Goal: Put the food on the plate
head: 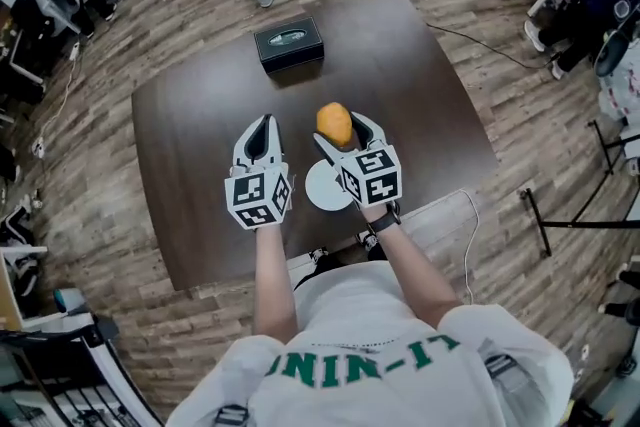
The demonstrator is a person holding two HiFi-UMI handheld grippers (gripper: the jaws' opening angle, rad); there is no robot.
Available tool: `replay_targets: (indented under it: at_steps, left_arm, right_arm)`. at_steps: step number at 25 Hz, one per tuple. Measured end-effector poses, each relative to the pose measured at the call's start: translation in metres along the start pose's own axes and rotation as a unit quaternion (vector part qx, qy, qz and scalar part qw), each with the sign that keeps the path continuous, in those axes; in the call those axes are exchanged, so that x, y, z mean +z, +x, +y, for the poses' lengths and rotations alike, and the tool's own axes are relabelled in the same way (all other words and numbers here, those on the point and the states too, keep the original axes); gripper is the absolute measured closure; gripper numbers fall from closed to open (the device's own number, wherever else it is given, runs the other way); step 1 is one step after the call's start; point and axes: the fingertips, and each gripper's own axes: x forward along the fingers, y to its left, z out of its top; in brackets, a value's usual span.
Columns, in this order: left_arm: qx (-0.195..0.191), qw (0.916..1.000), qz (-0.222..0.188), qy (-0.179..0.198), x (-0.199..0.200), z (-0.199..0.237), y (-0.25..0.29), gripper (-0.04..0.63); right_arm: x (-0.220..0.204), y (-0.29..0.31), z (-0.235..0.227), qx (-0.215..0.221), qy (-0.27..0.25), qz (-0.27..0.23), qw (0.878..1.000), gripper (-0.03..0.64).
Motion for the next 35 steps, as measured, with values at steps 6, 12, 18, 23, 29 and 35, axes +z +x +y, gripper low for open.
replay_targets:
  at_steps: [6, 12, 18, 23, 29, 35]
  left_arm:
    - [-0.024, 0.9993, 0.027, -0.01, -0.039, -0.006, 0.013, 0.584]
    - [-0.033, 0.9979, 0.05, -0.024, -0.077, 0.001, 0.022, 0.584]
    - [-0.031, 0.9961, 0.07, -0.044, -0.11, 0.008, 0.03, 0.584]
    - [-0.035, 0.9943, 0.081, -0.06, -0.128, 0.004, 0.034, 0.584]
    - [-0.033, 0.9922, 0.086, -0.084, -0.143, -0.002, 0.035, 0.584]
    - [-0.018, 0.9922, 0.089, -0.085, -0.152, 0.002, 0.027, 0.584]
  right_arm:
    - [-0.052, 0.014, -0.009, -0.019, -0.019, 0.054, 0.998, 0.271]
    - [-0.113, 0.037, -0.003, -0.012, -0.022, 0.116, 0.993, 0.27]
    - [-0.172, 0.05, 0.002, 0.012, 0.002, 0.176, 0.984, 0.27]
    - [-0.217, 0.053, 0.004, 0.025, -0.004, 0.23, 0.973, 0.268]
    - [-0.247, 0.054, 0.005, 0.031, -0.023, 0.254, 0.966, 0.268]
    - [-0.266, 0.05, 0.004, 0.032, -0.041, 0.278, 0.959, 0.267]
